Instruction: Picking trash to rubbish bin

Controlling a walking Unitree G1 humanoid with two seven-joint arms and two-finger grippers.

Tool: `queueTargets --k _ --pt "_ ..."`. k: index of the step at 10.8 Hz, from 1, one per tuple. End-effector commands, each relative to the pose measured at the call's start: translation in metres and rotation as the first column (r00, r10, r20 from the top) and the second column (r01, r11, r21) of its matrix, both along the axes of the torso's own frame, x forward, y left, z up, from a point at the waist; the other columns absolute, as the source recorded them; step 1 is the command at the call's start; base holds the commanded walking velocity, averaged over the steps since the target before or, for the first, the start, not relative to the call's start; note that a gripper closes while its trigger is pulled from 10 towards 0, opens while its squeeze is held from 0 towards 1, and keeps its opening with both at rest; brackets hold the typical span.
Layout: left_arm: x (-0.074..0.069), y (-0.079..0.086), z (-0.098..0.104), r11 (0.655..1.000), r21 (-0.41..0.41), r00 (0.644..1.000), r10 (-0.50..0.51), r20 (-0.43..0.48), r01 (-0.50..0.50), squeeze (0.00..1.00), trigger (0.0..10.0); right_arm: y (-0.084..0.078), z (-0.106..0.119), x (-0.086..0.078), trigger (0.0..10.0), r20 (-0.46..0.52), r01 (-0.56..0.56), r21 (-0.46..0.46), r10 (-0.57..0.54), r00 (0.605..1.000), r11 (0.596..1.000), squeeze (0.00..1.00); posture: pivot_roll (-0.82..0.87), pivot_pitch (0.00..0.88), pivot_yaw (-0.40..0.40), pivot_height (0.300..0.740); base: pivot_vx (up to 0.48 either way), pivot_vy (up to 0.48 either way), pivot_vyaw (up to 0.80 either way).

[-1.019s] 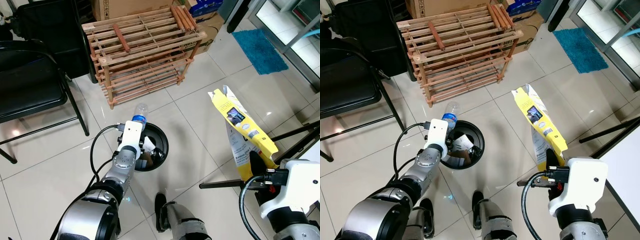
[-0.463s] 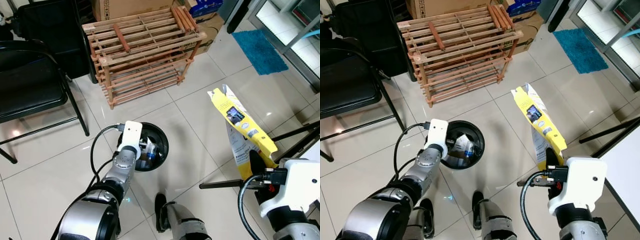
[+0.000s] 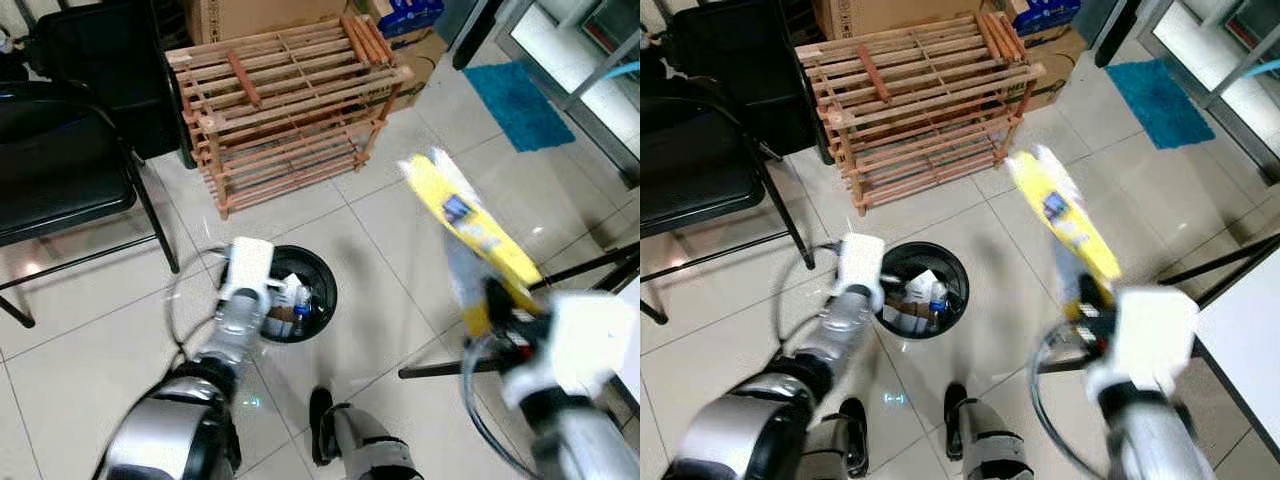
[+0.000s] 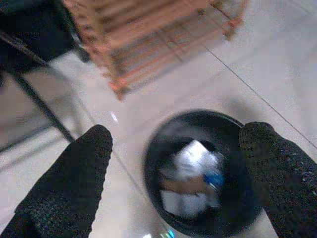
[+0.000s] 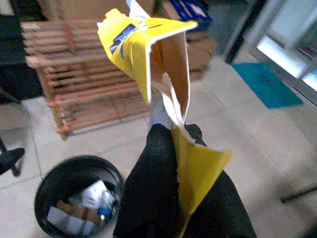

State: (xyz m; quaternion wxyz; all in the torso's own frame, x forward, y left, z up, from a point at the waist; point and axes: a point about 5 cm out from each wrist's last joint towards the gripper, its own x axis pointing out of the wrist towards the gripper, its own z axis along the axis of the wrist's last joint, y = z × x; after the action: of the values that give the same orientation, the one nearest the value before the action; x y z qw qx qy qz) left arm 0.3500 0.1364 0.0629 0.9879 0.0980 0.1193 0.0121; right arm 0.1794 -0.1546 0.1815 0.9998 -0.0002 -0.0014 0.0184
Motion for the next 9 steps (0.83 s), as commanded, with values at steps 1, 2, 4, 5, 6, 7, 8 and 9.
queueTargets --k 1,2,4,5,6,7,8,9 --pt "-0.003 0.002 -0.001 0.999 -0.017 0.999 0.030 0.021 -0.030 1.00 10.0 -0.002 -0.004 0.006 10.0 -0.002 -0.016 -0.016 0.016 1.000 1.000 0.00 -0.11 0.270 -0.174 0.740 0.000 0.000 0.00" --pt "-0.004 0.009 0.000 0.999 -0.019 0.998 0.038 0.048 -0.037 1.00 10.0 -0.001 -0.003 0.017 10.0 0.020 -0.035 -0.022 0.036 0.999 0.999 0.00 -0.05 0.259 -0.167 0.740 0.000 0.000 0.00" --pt "-0.008 0.022 0.005 1.000 -0.001 0.992 0.029 0.120 -0.029 1.00 10.0 -0.005 0.000 0.043 10.0 0.076 -0.052 -0.034 0.054 0.996 0.998 0.00 0.04 0.238 -0.140 0.740 0.000 0.000 0.00" --pt "-0.009 0.023 0.008 1.000 0.012 0.989 0.018 0.145 -0.020 1.00 10.0 -0.006 0.001 0.049 10.0 0.092 -0.051 -0.034 0.054 0.994 0.998 0.00 0.06 0.232 -0.133 0.740 0.000 0.000 0.00" --pt "-0.010 0.020 0.013 1.000 0.028 0.984 -0.014 0.180 0.009 1.00 10.0 -0.006 0.002 0.059 10.0 0.119 -0.053 -0.029 0.056 0.991 0.998 0.00 0.10 0.216 -0.120 0.740 0.000 0.000 0.00" --pt "-0.013 0.014 0.020 0.998 0.033 0.976 -0.051 0.211 0.045 1.00 10.0 -0.003 0.004 0.068 10.0 0.148 -0.068 -0.017 0.070 0.987 0.998 0.00 0.13 0.206 -0.113 0.740 0.000 0.000 0.00" --pt "-0.018 0.010 0.026 0.994 0.048 0.968 -0.102 0.230 0.093 1.00 10.0 0.003 0.003 0.077 10.0 0.164 -0.099 -0.010 0.099 0.982 0.995 0.00 0.17 0.206 -0.105 0.740 0.000 0.000 0.00" --pt "-0.024 0.011 0.030 0.992 0.048 0.964 -0.125 0.234 0.117 1.00 10.0 0.012 0.000 0.085 10.0 0.165 -0.140 -0.010 0.139 0.976 0.990 0.00 0.19 0.212 -0.103 0.740 0.000 0.000 0.00"
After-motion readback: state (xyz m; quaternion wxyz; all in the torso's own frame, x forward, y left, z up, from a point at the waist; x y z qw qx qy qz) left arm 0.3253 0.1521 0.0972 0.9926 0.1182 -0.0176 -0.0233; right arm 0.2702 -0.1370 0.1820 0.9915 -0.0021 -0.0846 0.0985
